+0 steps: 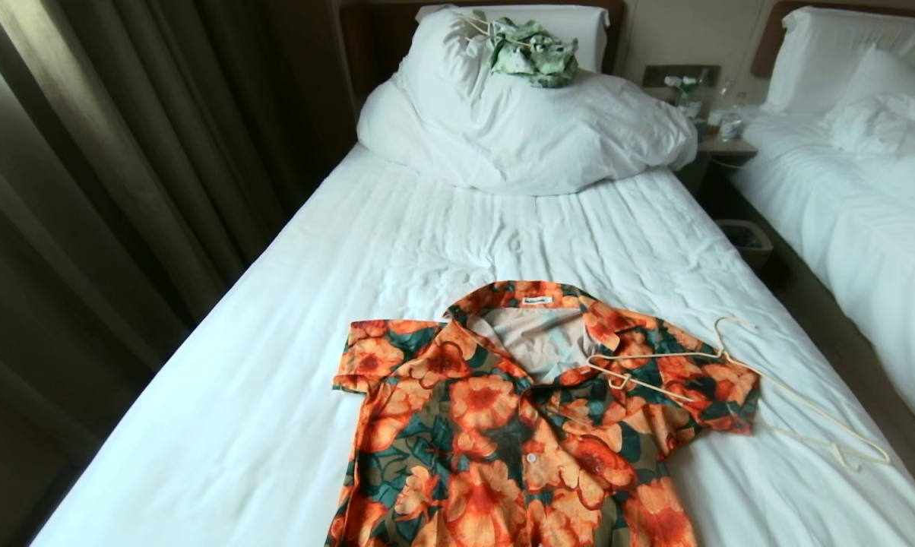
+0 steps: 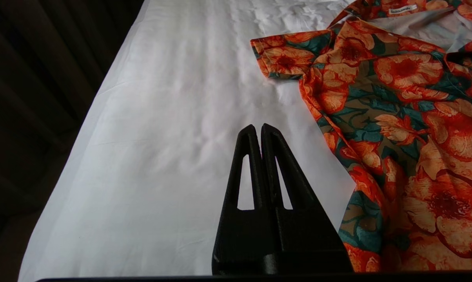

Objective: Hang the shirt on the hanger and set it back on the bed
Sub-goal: Lift the shirt and hanger

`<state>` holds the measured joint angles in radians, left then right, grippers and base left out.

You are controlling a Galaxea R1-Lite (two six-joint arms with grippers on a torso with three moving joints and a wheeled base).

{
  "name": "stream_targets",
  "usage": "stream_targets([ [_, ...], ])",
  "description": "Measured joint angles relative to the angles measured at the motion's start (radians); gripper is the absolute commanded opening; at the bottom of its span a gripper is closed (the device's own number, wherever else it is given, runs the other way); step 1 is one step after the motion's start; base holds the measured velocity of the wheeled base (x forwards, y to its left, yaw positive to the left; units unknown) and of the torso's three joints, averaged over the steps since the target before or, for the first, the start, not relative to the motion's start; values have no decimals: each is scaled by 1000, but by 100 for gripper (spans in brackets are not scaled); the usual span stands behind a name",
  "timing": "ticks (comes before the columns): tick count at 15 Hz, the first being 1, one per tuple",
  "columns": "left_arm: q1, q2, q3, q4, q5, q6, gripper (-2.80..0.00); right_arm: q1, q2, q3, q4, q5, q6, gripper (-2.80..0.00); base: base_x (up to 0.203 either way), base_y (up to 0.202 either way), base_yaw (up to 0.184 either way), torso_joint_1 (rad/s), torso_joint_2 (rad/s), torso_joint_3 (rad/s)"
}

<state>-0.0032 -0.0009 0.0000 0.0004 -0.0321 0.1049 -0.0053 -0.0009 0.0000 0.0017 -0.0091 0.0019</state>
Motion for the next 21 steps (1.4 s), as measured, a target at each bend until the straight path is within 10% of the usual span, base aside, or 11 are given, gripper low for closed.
stream_targets([
  [10,0,0,0,0,0,0,-280,0,53,-195,108,-6,-30,-280,0,0,0,0,0,0],
  [21,0,0,0,0,0,0,-280,-62,868,-682,246,-6,11,-280,0,0,0,0,0,0],
])
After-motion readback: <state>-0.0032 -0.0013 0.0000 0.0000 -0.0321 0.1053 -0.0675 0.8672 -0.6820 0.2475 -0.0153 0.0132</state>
